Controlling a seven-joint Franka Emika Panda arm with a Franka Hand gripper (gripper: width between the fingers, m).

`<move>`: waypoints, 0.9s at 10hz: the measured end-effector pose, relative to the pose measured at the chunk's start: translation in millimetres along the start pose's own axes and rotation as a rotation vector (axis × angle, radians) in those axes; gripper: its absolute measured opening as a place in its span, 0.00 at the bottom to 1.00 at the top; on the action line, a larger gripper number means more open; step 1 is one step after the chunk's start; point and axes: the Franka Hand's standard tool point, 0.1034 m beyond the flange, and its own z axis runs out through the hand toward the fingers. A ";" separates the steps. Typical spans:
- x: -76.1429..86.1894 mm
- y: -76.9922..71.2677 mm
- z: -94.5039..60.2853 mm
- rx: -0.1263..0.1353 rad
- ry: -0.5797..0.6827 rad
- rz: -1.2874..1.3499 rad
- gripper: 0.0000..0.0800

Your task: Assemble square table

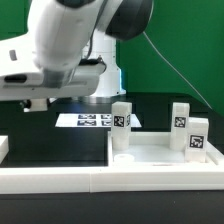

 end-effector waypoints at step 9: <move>26.2 -10.2 -63.4 -0.083 0.622 0.008 0.36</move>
Offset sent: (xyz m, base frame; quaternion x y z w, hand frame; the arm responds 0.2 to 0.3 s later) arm 0.0000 0.0000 0.0000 0.0000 0.1938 0.0000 0.9810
